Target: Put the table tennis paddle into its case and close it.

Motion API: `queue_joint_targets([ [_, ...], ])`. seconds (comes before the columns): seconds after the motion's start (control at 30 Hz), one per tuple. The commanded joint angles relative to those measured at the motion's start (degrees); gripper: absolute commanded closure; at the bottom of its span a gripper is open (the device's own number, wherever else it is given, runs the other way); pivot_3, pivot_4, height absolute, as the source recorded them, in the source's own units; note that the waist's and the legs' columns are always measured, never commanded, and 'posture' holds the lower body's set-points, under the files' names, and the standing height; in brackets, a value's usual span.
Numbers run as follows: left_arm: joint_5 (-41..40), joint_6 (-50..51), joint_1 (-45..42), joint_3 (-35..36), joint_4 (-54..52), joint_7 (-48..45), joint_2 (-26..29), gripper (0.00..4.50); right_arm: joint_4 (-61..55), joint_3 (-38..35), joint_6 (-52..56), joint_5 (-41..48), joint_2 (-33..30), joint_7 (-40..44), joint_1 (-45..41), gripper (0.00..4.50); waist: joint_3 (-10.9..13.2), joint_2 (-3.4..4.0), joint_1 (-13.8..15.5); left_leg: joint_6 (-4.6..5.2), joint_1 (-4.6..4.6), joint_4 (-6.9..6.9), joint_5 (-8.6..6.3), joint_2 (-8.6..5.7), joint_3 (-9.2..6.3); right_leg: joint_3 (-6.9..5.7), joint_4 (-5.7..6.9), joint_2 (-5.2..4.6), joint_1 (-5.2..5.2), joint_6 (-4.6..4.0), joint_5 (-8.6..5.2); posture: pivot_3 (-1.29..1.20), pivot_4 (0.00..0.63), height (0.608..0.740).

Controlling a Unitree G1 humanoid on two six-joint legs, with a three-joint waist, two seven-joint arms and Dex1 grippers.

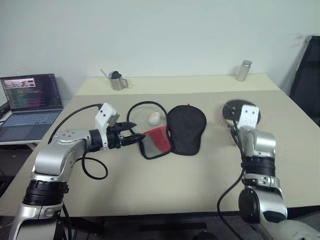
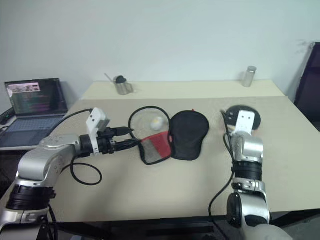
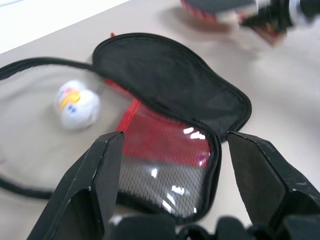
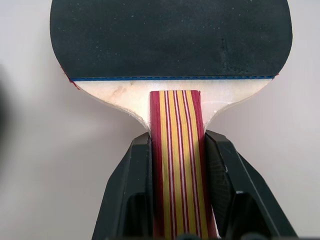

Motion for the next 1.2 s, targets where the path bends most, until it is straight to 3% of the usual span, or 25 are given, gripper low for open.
queue_joint_targets([
  [0.03, -0.1, -0.6, -0.7, 2.2, -1.2, 0.1, 1.8, 0.95, -1.7, 1.8, -3.2, 3.2, 4.6, -0.1, -8.3, 3.44, 0.0, 0.0, -0.7, 0.0, -0.06, -0.02, 0.0, 0.06, 0.07, 0.04, -0.01, 0.05, -0.11, 0.0, 0.0, 0.0, 0.15, 0.74],
  [0.33, -1.1, 2.1, 2.5, 4.0, -4.8, 2.7, 2.5, 0.95, 8.6, 2.0, -10.4, 6.1, 16.4, -4.9, -10.4, 3.44, 0.0, -0.02, -0.3, -0.04, -0.39, 0.01, -0.02, 0.4, 0.13, 0.03, -0.12, 0.33, -0.38, -0.13, 0.08, 0.0, 0.15, 0.74],
  [0.67, -2.9, 4.7, 6.8, 7.1, -9.8, 4.3, 3.5, 0.95, 11.8, 4.3, -6.8, 10.9, 19.4, -3.3, -6.3, 3.44, 0.0, -0.01, -0.3, -0.06, -0.71, 0.03, -0.01, 0.57, 0.21, 0.08, -0.12, 0.51, -0.73, -0.23, 0.13, 0.0, 0.15, 0.74],
  [1.2, -3.6, 6.4, 8.4, 7.2, -11.8, 6.1, 3.4, 0.95, 2.3, 10.0, 5.2, 18.0, 23.2, -4.0, 0.6, 3.44, 0.0, -0.02, -0.8, -0.06, -0.73, 0.05, -0.01, 0.64, 0.21, 0.08, -0.09, 0.59, -0.76, -0.29, 0.17, 0.0, 0.15, 0.74],
])
